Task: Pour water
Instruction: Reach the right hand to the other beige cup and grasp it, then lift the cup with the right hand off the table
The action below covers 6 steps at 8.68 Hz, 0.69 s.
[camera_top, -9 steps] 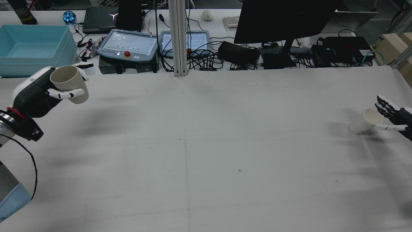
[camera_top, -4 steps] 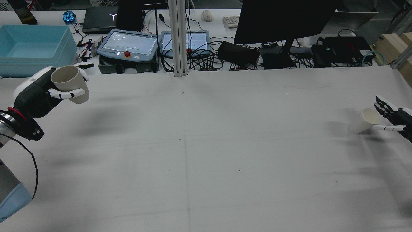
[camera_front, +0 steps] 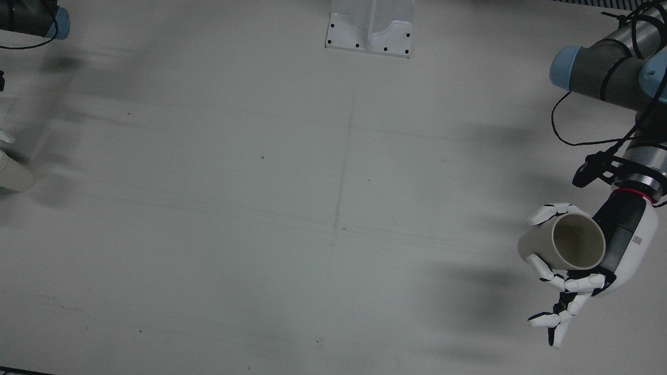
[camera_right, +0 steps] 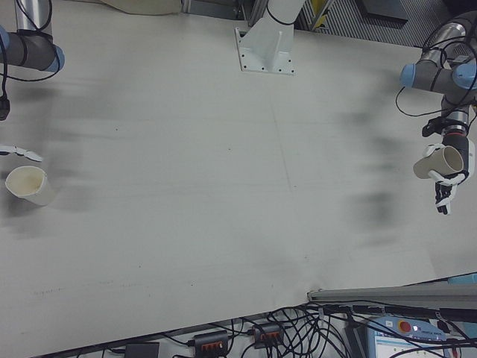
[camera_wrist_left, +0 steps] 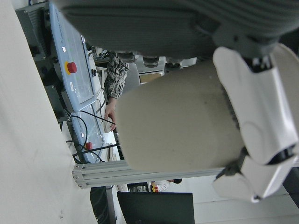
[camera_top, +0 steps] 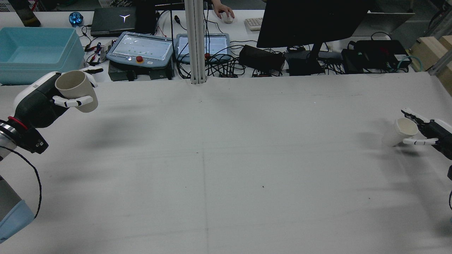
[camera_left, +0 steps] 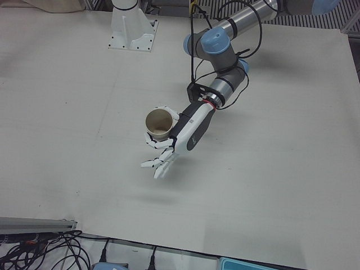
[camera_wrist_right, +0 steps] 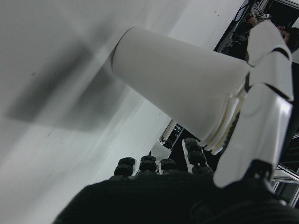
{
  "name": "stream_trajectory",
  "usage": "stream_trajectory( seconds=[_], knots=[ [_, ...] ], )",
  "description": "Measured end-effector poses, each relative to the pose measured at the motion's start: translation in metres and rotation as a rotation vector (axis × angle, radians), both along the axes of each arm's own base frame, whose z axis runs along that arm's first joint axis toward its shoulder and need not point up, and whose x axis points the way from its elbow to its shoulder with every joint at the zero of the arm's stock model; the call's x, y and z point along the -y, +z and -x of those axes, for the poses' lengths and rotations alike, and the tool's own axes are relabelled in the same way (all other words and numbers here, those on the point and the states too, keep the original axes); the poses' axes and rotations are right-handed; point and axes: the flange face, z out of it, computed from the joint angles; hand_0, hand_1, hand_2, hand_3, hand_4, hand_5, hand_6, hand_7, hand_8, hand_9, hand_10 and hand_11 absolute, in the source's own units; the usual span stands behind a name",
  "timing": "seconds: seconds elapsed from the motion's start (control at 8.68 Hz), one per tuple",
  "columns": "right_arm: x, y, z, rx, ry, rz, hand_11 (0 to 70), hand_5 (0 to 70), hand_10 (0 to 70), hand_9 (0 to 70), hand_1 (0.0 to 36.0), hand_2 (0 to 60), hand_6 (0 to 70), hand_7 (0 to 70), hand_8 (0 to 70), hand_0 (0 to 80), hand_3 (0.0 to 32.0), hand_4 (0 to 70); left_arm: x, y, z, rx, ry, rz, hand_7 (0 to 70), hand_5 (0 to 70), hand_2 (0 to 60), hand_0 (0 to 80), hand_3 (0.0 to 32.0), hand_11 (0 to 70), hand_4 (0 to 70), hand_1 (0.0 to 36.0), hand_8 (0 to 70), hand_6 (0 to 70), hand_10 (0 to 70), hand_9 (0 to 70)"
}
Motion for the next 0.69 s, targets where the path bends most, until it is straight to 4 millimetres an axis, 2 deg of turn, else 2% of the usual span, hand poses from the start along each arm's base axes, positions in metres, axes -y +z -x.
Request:
stream_trajectory(
  seconds=[0.12, 0.23, 0.35, 0.46, 0.58, 0.69],
  knots=[
    [0.004, -0.003, 0.007, -0.002, -0.005, -0.008, 9.3, 9.3, 5.5, 3.4, 18.7, 20.8, 7.0, 0.0, 6.7, 50.1, 0.0, 24.1, 0.000, 0.000, 0.001, -0.002, -0.006, 0.001, 22.4, 70.0, 60.0, 47.9, 0.0, 1.5, 62.9, 36.0, 1.8, 8.1, 0.1, 3.0],
    [0.009, -0.007, 0.015, -0.001, -0.012, -0.016, 10.7, 11.1, 6.6, 4.7, 20.2, 27.0, 9.2, 0.0, 8.3, 51.2, 0.0, 37.0, 0.000, 0.000, 0.003, -0.005, -0.013, 0.003, 22.2, 70.0, 60.0, 47.9, 0.0, 1.5, 62.9, 36.0, 1.9, 8.0, 0.1, 3.0],
    [0.012, -0.010, 0.019, 0.001, -0.016, -0.020, 12.2, 14.1, 8.2, 6.0, 20.9, 37.7, 9.2, 0.0, 9.7, 52.0, 0.0, 70.0, -0.001, 0.001, 0.004, -0.006, -0.018, 0.004, 22.2, 70.0, 60.0, 48.0, 0.0, 1.5, 62.8, 36.0, 1.8, 7.9, 0.1, 3.0],
    [0.014, -0.011, 0.022, 0.002, -0.018, -0.022, 13.4, 18.3, 9.3, 5.7, 22.6, 46.1, 9.7, 0.0, 9.5, 53.7, 0.0, 70.0, -0.001, 0.001, 0.005, -0.007, -0.020, 0.005, 22.2, 70.0, 60.0, 48.0, 0.0, 1.5, 62.8, 36.0, 1.8, 7.9, 0.1, 3.0],
    [0.014, -0.011, 0.022, 0.002, -0.019, -0.021, 14.4, 23.7, 9.9, 5.5, 26.1, 56.4, 10.0, 0.0, 9.0, 55.5, 0.0, 70.0, -0.001, 0.000, 0.005, -0.008, -0.021, 0.004, 22.0, 70.0, 60.0, 48.0, 0.0, 1.3, 62.5, 36.0, 1.7, 7.8, 0.0, 3.0],
    [0.013, -0.010, 0.022, 0.002, -0.020, -0.020, 14.6, 25.7, 10.0, 5.3, 27.2, 59.2, 10.0, 0.0, 8.7, 56.0, 0.0, 70.0, -0.001, 0.000, 0.006, -0.010, -0.021, 0.004, 22.0, 70.0, 60.0, 48.1, 0.0, 1.2, 62.0, 36.0, 1.6, 7.7, 0.0, 3.0]
  ],
)
